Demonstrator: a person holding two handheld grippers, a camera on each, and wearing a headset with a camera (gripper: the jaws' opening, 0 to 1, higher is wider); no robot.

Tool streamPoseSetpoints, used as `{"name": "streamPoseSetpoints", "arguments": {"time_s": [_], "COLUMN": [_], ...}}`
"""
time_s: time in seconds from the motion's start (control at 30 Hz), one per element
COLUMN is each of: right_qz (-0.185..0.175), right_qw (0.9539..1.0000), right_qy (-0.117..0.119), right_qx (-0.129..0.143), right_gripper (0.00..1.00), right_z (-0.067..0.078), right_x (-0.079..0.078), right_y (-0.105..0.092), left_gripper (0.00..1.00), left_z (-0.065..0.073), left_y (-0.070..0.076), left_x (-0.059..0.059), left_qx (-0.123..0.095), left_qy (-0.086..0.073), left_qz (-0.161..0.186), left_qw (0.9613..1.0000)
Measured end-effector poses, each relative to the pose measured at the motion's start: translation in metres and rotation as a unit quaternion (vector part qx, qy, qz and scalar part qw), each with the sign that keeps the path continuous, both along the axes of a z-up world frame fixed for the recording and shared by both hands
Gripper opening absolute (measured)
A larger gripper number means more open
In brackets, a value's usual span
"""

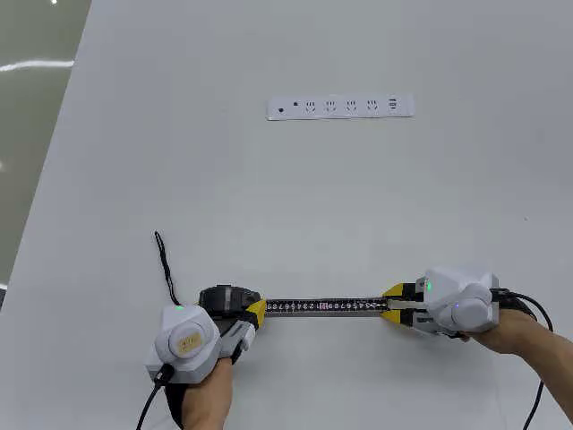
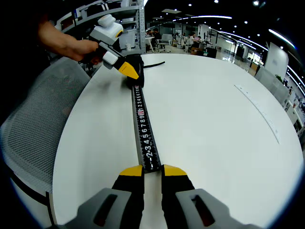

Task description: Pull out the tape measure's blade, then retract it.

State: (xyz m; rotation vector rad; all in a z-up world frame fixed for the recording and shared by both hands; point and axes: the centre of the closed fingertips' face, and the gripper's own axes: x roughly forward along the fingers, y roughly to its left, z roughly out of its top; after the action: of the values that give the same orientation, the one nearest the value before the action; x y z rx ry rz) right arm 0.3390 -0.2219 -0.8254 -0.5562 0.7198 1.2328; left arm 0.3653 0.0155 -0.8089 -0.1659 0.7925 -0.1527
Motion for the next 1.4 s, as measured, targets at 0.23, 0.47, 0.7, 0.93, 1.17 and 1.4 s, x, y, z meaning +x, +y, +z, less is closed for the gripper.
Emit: {"name": "streamPoseSetpoints", "arguments": {"time_s": [0.23, 0.47, 0.7, 0.93, 1.17, 1.4], "right_qz": [0.000, 0.001, 0.005, 0.005, 0.008, 0.009], "right_qw": [1.0000, 0.9999, 0.9999, 0.9997, 0.9995, 0.9992], "right_qy": [-0.001, 0.001, 0.004, 0.005, 0.006, 0.008], "right_qx": [0.003, 0.010, 0.016, 0.024, 0.032, 0.039], "right_gripper": [0.11, 0.11, 0.11, 0.11, 0.11, 0.12], "right_z": [0.002, 0.002, 0.002, 0.002, 0.002, 0.002], "right_x": [0.001, 0.001, 0.000, 0.000, 0.003, 0.005], "right_y": [0.006, 0.017, 0.031, 0.047, 0.063, 0.081], "left_gripper": [0.61, 0.61, 0.61, 0.61, 0.61, 0.61], "left_z": [0.001, 0.000, 0.000, 0.000, 0.001, 0.001], "left_y": [0.000, 0.000, 0.000, 0.000, 0.000, 0.000], "left_x": [0.000, 0.000, 0.000, -0.001, -0.001, 0.000], "left_qx": [-0.005, -0.010, -0.011, -0.015, -0.018, -0.019], "left_qy": [0.002, 0.004, 0.006, 0.008, 0.009, 0.009], "left_qz": [0.001, 0.000, -0.003, -0.004, -0.003, -0.003], "left_qw": [1.0000, 0.9999, 0.9999, 0.9998, 0.9998, 0.9998]}}
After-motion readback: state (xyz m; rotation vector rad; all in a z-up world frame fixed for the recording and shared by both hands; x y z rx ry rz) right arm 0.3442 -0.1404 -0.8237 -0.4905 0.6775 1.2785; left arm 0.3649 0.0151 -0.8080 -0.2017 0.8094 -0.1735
